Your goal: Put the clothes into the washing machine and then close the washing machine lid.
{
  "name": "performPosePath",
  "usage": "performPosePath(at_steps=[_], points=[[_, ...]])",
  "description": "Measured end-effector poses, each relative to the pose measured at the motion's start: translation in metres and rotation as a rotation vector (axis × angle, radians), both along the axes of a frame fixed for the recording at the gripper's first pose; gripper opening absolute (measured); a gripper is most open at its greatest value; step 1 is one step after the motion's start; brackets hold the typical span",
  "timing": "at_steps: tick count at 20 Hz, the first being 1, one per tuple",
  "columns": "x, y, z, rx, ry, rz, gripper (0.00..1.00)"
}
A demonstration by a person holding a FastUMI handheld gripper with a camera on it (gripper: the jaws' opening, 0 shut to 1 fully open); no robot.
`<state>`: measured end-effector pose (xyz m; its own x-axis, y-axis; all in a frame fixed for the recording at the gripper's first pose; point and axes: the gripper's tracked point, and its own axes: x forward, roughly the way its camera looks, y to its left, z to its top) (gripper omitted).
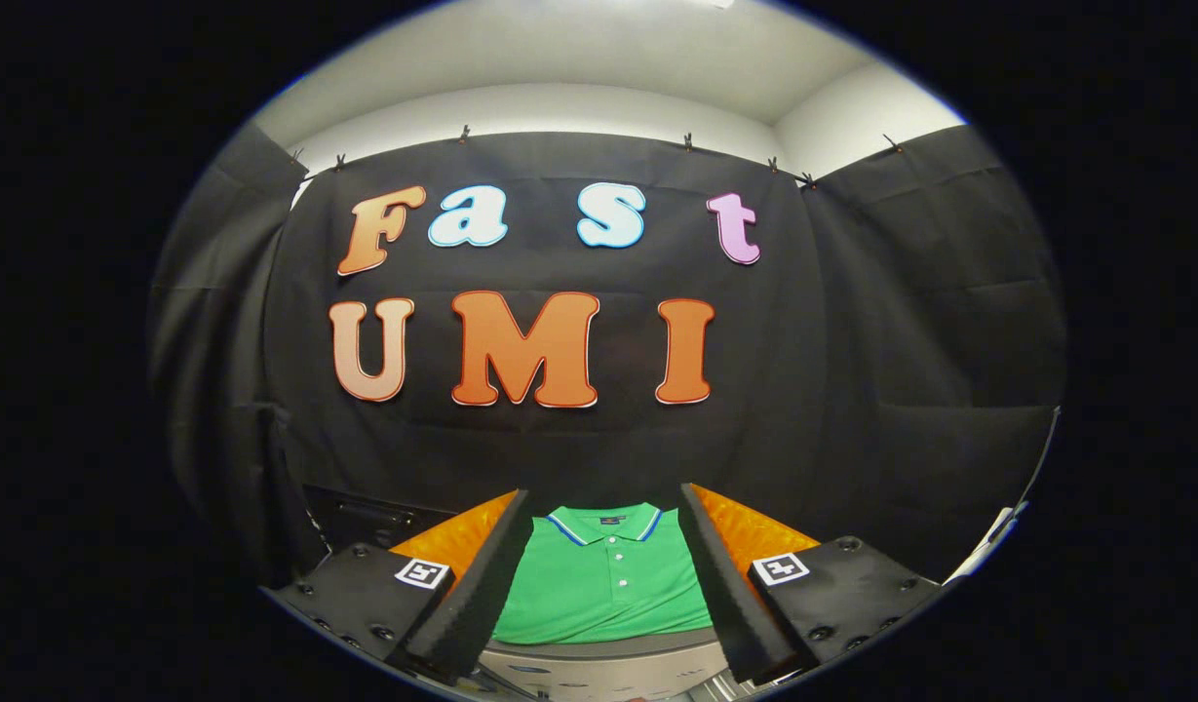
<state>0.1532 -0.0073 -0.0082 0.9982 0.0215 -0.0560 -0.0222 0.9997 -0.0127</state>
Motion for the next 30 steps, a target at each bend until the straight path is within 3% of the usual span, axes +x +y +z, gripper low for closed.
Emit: performPosePath(at_steps=[6,14,22,26,30], points=[[0.072,-0.008,-0.036,-0.032,0.091,0.01,0.97],[0.151,-0.028,-0.148,-0.05,0.387,-0.026,0.97],[0.172,-0.027,-0.209,0.015,0.615,-0.022,0.98],[0.172,-0.025,-0.214,0.1,0.641,-0.027,0.99],[0.17,-0.023,-0.215,0.074,0.661,-0.029,0.99]])
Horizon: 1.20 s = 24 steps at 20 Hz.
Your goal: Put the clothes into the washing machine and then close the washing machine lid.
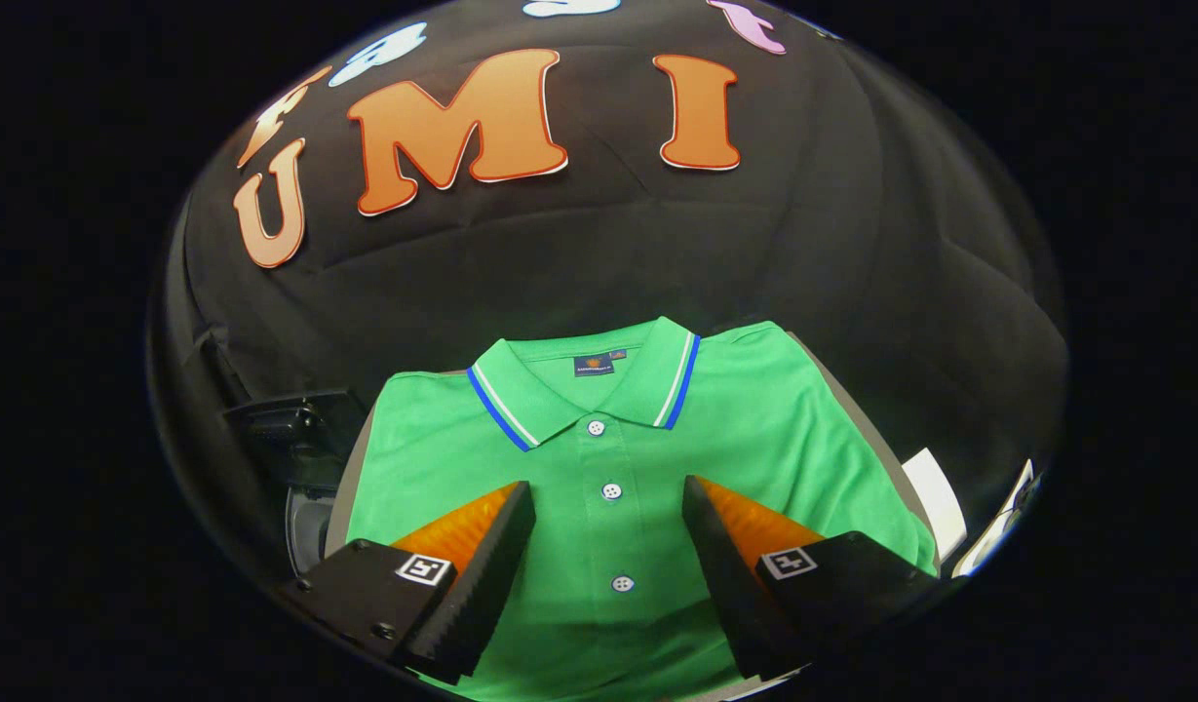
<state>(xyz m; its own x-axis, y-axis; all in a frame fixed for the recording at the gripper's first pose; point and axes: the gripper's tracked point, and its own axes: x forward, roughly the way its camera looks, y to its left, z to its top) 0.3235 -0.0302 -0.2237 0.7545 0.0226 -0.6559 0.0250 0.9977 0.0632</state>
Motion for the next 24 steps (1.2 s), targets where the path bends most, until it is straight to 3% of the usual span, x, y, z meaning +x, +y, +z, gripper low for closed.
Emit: performPosePath(at_steps=[3,6,9,10,14,15,17,24], points=[[0.0,0.005,0.0,0.007,0.013,0.017,0.96],[-0.001,0.009,-0.001,0.016,0.037,0.057,0.82],[-0.004,0.002,0.003,0.043,0.056,0.071,0.6],[-0.004,0.006,0.004,0.051,0.063,0.083,0.57],[-0.003,-0.001,0.004,0.127,0.058,0.084,0.2],[-0.003,0.001,0.005,0.156,0.041,0.065,0.2],[0.001,0.003,0.005,0.194,-0.007,0.021,0.1],[-0.005,0.002,0.028,0.072,-0.126,0.009,0.1]])
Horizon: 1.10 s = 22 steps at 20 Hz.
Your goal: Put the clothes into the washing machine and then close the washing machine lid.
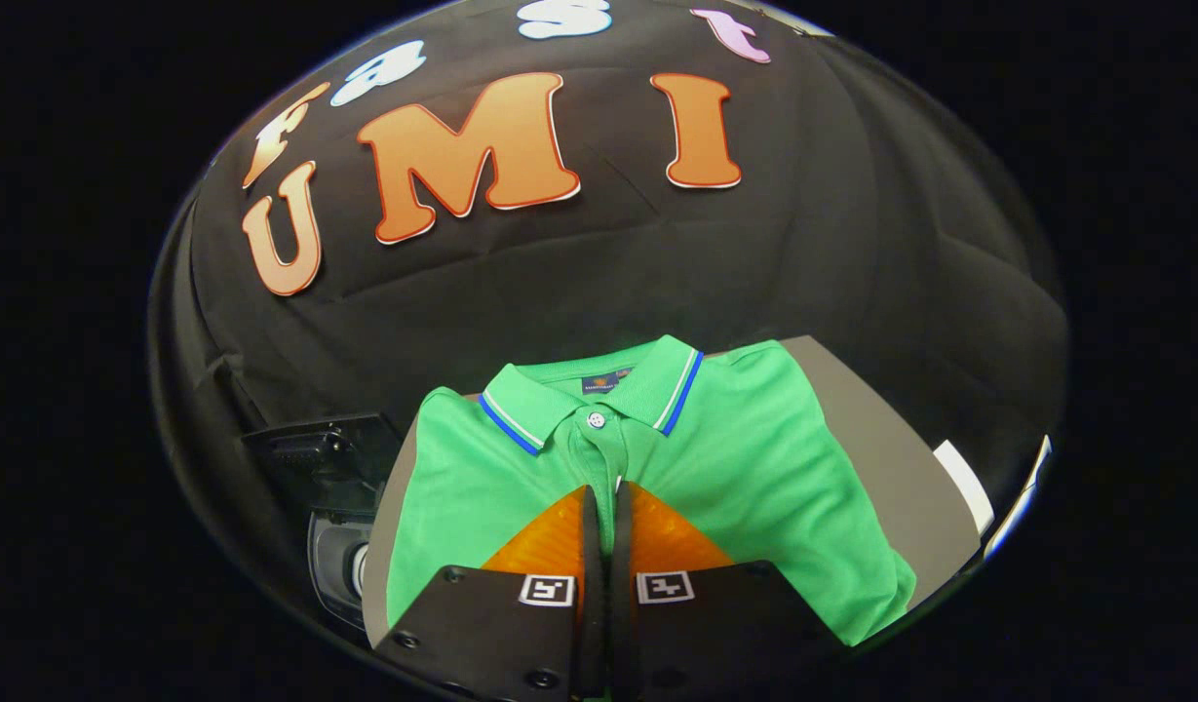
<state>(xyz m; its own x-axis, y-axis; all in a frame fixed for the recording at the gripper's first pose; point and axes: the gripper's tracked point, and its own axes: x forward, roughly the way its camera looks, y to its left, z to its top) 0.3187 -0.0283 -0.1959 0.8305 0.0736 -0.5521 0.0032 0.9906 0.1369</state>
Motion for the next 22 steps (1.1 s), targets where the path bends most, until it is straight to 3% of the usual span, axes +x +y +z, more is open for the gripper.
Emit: performPosePath(at_steps=[14,22], points=[[-0.074,0.023,0.127,0.111,-0.316,-0.014,0.09],[-0.137,0.077,0.169,0.227,-0.422,0.079,0.09]])
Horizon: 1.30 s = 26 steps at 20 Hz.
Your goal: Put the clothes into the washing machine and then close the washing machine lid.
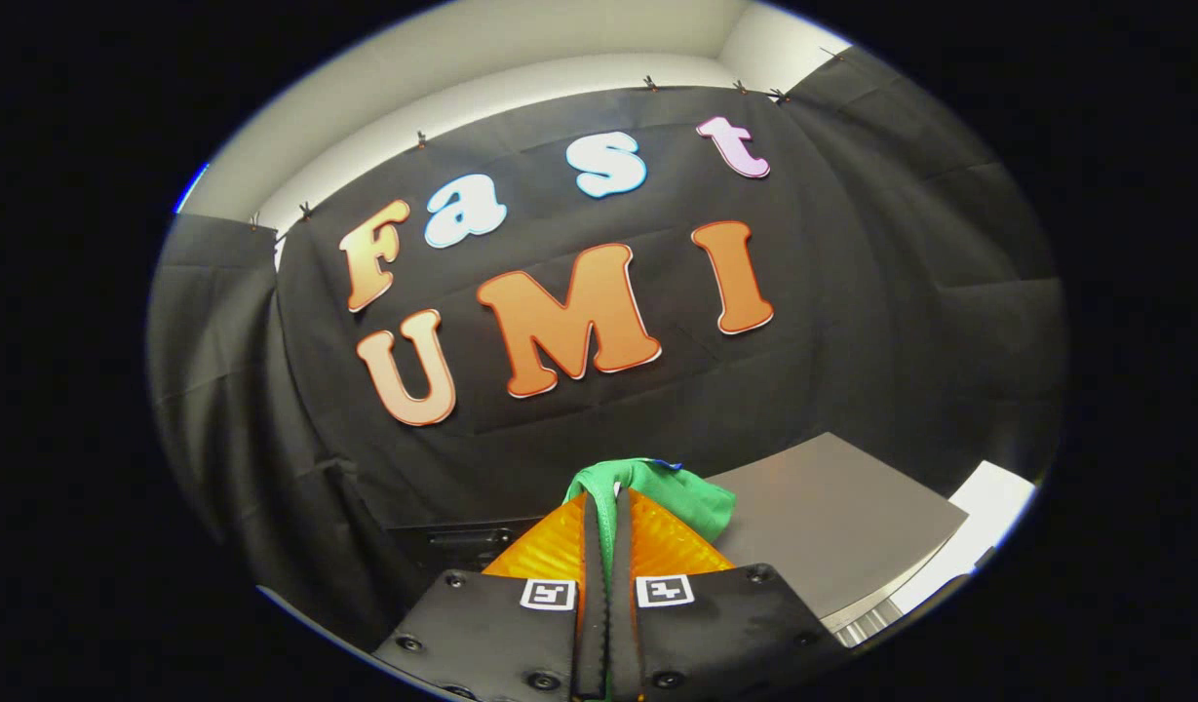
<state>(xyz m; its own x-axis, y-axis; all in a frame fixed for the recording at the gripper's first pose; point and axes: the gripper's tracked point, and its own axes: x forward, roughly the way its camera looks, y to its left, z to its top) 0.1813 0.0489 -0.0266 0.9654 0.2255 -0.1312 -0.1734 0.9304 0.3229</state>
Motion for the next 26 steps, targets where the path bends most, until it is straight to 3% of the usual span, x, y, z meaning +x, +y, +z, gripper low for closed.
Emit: performPosePath(at_steps=[7,12,26], points=[[-0.037,0.083,0.002,0.026,-0.025,0.143,0.09],[-0.042,0.151,-0.027,0.011,0.02,0.222,0.09],[0.022,0.271,-0.155,-0.018,0.214,0.238,0.09]])
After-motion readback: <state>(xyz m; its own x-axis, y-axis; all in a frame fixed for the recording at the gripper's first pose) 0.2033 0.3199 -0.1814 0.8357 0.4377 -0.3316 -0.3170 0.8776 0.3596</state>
